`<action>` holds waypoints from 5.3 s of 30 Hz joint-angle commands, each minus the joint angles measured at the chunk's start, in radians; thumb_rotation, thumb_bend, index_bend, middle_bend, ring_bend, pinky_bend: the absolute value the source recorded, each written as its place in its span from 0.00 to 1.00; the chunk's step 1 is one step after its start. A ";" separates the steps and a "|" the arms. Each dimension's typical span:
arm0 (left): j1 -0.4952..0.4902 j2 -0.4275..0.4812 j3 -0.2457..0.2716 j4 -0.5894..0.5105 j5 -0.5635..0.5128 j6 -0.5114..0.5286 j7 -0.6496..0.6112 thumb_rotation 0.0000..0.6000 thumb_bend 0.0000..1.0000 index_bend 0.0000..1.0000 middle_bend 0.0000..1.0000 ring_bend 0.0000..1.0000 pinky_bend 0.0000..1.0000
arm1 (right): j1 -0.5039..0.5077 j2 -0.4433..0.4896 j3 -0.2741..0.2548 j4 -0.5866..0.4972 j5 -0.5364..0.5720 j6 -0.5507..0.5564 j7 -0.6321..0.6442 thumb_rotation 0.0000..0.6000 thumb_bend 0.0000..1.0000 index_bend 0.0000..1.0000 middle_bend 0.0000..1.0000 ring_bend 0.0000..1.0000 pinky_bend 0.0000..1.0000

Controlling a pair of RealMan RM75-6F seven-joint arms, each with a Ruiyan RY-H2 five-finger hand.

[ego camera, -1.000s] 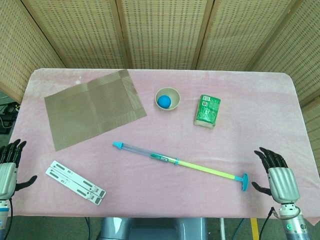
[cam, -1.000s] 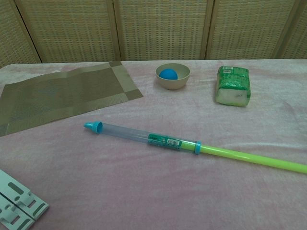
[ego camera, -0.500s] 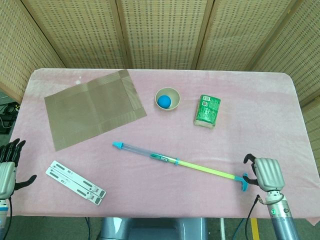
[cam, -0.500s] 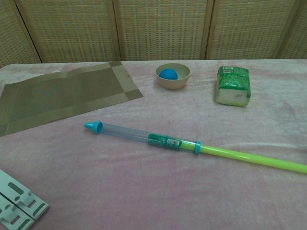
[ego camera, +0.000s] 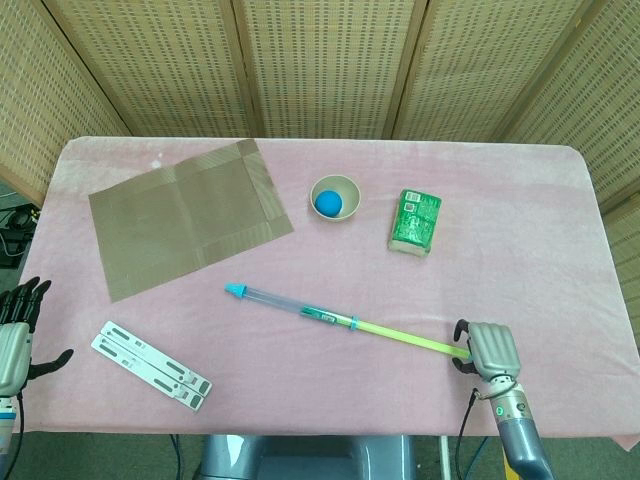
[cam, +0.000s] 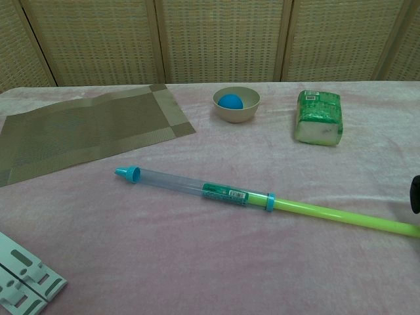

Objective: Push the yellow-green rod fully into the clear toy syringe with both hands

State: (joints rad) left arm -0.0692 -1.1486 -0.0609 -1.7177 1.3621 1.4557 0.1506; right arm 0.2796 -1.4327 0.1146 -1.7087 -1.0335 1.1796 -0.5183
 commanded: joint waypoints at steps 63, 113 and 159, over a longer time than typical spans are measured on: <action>-0.003 0.003 0.005 -0.003 0.006 -0.008 -0.009 1.00 0.16 0.00 0.00 0.00 0.00 | 0.041 0.017 0.012 -0.028 -0.001 0.054 0.031 1.00 0.66 0.85 1.00 1.00 0.75; -0.633 -0.048 -0.218 0.123 -0.662 -0.627 0.375 1.00 0.19 0.25 0.82 0.72 0.65 | 0.239 0.292 0.105 -0.224 0.196 -0.134 0.131 1.00 0.66 0.85 1.00 1.00 0.75; -0.893 -0.165 -0.088 0.088 -0.833 -0.559 0.446 1.00 0.43 0.61 0.82 0.72 0.65 | 0.268 0.369 0.053 -0.285 0.188 -0.132 0.209 1.00 0.66 0.85 1.00 1.00 0.76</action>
State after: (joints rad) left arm -0.9630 -1.3151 -0.1495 -1.6273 0.5263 0.8946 0.5993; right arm 0.5470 -1.0647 0.1684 -1.9927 -0.8450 1.0470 -0.3086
